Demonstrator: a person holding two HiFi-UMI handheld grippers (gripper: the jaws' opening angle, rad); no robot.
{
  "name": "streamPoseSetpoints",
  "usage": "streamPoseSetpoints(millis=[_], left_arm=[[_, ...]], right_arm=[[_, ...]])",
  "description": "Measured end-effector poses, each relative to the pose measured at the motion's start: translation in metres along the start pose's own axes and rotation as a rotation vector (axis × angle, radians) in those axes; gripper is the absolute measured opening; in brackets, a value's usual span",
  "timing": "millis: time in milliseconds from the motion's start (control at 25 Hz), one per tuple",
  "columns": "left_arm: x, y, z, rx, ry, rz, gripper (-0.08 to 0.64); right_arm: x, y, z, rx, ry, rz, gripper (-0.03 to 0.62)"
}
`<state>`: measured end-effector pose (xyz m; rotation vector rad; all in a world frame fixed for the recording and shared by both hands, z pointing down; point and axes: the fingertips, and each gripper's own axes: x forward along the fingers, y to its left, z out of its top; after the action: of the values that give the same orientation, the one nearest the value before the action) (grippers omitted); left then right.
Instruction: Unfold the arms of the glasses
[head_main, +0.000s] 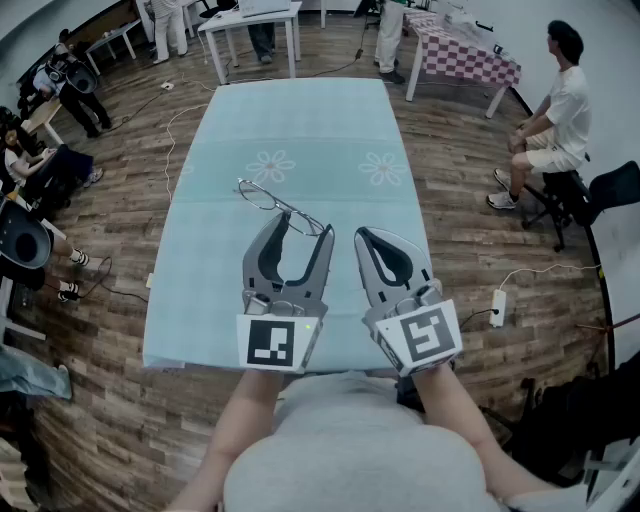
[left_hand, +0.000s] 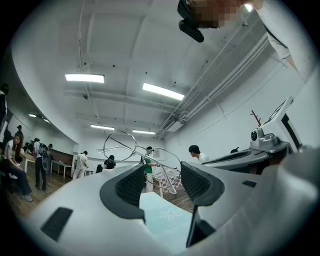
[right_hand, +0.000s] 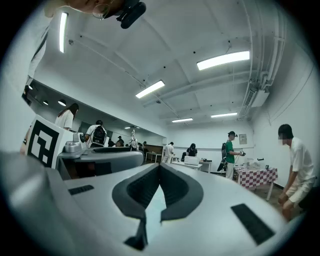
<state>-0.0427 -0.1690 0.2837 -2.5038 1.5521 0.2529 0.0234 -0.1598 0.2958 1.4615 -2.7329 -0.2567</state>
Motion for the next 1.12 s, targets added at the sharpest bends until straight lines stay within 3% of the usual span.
streamPoseSetpoints(millis=[440, 640, 1120], left_arm=[[0.000, 0.001, 0.002, -0.033, 0.001, -0.023, 0.236], [0.000, 0.002, 0.001, -0.052, 0.003, -0.038, 0.236], [0.021, 0.006, -0.003, -0.127, -0.007, -0.138, 0.236]], right_arm=[[0.003, 0.001, 0.000, -0.005, 0.014, 0.008, 0.008], [0.001, 0.003, 0.005, 0.011, -0.035, 0.024, 0.008], [0.023, -0.017, -0.005, 0.035, -0.034, 0.041, 0.008]])
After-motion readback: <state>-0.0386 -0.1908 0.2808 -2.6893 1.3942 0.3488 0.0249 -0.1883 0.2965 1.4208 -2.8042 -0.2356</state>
